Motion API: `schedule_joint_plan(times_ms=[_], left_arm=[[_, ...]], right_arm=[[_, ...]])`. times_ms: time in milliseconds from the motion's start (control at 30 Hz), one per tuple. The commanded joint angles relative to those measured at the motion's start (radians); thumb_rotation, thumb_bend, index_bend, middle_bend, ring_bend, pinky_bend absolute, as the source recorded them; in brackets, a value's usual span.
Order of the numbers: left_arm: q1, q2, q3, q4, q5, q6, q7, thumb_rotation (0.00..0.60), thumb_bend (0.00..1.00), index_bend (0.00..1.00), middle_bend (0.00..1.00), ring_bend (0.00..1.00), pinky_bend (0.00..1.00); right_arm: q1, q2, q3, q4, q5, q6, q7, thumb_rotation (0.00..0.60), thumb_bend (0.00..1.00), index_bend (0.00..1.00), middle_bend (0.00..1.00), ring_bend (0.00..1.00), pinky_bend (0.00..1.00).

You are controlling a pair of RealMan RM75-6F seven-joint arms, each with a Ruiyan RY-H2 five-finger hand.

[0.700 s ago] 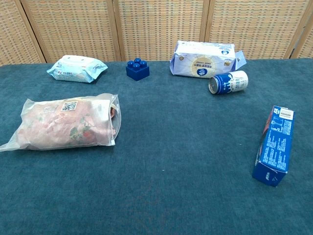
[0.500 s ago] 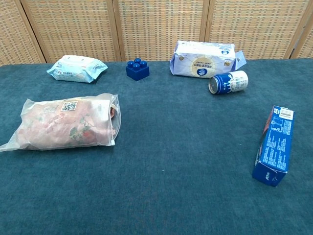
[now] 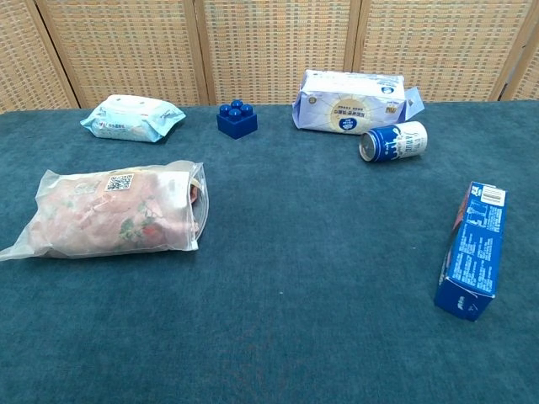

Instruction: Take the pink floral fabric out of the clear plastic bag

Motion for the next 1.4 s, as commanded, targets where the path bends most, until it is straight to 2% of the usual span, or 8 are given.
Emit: schedule_joint_plan(times_ms=[33, 367, 733, 867, 933, 1033, 1100, 1400], left_arm=[[-0.126, -0.097, -0.054, 0.096, -0.090, -0.158, 0.027, 0.600, 0.11, 0.00, 0.00, 0.00, 0.00], [-0.264, -0.253, -0.112, 0.281, -0.251, -0.348, 0.061, 0.600, 0.11, 0.00, 0.00, 0.00, 0.00], [-0.368, -0.307, -0.131, 0.338, -0.366, -0.498, 0.072, 0.600, 0.11, 0.00, 0.00, 0.00, 0.00], [-0.394, -0.317, -0.127, 0.354, -0.401, -0.517, 0.102, 0.600, 0.12, 0.00, 0.02, 0.03, 0.16], [-0.403, -0.327, -0.126, 0.364, -0.420, -0.516, 0.116, 0.600, 0.18, 0.07, 0.15, 0.17, 0.31], [-0.408, -0.341, -0.125, 0.377, -0.426, -0.501, 0.116, 0.600, 0.33, 0.31, 0.36, 0.34, 0.43], [-0.407, -0.350, -0.127, 0.385, -0.415, -0.485, 0.101, 0.600, 0.38, 0.39, 0.42, 0.40, 0.47], [-0.376, -0.393, -0.118, 0.456, -0.200, -0.325, -0.116, 0.600, 0.41, 0.49, 0.49, 0.45, 0.50]], right_arm=[[0.003, -0.004, -0.001, 0.001, -0.001, -0.004, -0.005, 0.600, 0.00, 0.00, 0.00, 0.00, 0.00], [0.007, -0.007, 0.004, 0.009, 0.017, -0.015, -0.003, 0.600, 0.00, 0.00, 0.00, 0.00, 0.00], [0.011, -0.010, 0.006, 0.012, 0.024, -0.023, -0.008, 0.600, 0.00, 0.00, 0.00, 0.00, 0.00], [0.013, -0.011, 0.005, 0.013, 0.028, -0.028, -0.009, 0.600, 0.00, 0.00, 0.00, 0.00, 0.00], [0.014, -0.011, 0.006, 0.014, 0.031, -0.032, -0.008, 0.600, 0.00, 0.00, 0.00, 0.00, 0.00], [0.016, -0.012, 0.005, 0.016, 0.034, -0.037, -0.007, 0.600, 0.00, 0.00, 0.00, 0.00, 0.00], [0.017, -0.014, 0.005, 0.017, 0.035, -0.040, -0.009, 0.600, 0.00, 0.00, 0.00, 0.00, 0.00], [0.034, -0.025, 0.000, 0.029, 0.021, -0.061, 0.001, 0.600, 0.00, 0.00, 0.00, 0.00, 0.00]])
